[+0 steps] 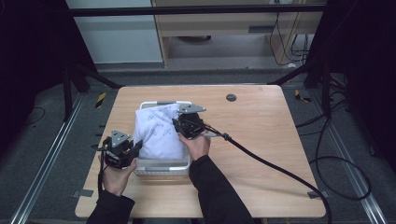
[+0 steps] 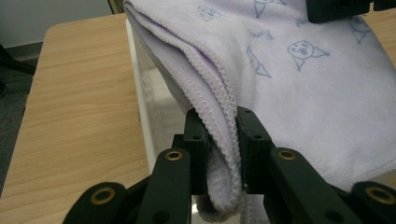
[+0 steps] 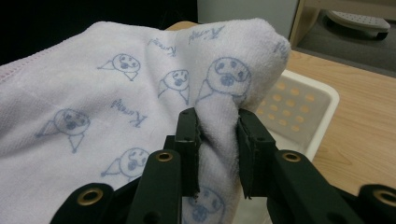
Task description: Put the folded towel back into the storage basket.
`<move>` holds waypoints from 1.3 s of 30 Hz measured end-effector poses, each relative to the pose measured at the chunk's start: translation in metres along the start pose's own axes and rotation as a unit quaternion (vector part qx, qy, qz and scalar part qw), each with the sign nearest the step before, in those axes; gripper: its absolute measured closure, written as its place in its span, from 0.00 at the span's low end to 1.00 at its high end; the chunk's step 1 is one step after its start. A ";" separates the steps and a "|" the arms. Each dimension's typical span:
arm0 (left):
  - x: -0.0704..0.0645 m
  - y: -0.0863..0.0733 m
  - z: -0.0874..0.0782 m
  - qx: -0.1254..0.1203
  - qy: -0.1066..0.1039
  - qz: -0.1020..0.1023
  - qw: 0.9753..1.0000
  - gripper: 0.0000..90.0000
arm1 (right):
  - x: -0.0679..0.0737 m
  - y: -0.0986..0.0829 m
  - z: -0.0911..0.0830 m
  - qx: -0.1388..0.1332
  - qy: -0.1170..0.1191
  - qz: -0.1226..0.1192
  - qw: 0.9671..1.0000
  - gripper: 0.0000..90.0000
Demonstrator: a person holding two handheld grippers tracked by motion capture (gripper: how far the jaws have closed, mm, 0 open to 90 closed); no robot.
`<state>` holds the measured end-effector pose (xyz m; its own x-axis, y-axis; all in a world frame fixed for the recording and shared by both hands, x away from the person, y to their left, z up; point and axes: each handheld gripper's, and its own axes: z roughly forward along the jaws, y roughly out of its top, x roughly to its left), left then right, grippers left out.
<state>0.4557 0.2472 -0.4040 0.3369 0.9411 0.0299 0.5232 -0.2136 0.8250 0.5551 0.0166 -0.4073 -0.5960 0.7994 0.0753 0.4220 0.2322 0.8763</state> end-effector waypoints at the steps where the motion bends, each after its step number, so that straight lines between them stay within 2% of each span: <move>1: 0.000 -0.001 0.001 0.000 0.000 -0.001 1.000 0.84 | -0.001 -0.001 0.001 0.000 0.001 0.002 1.000 0.80; 20: -0.001 -0.010 0.019 0.025 0.000 0.004 1.000 0.84 | -0.006 -0.018 0.015 0.023 -0.004 0.013 1.000 0.80; 35: 0.000 -0.013 0.031 0.044 0.010 0.005 0.999 0.81 | -0.008 -0.024 0.024 0.035 -0.015 0.006 0.999 0.75; 39: 0.000 -0.015 0.036 0.061 0.025 0.007 0.998 0.73 | -0.009 -0.027 0.027 0.045 -0.023 -0.003 0.999 0.71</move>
<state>0.4764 0.2411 -0.4368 0.3079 0.9487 0.0719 0.6116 -0.2553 0.7489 0.5680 0.0182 -0.4445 -0.5682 0.8216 0.0460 0.4785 0.2844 0.8307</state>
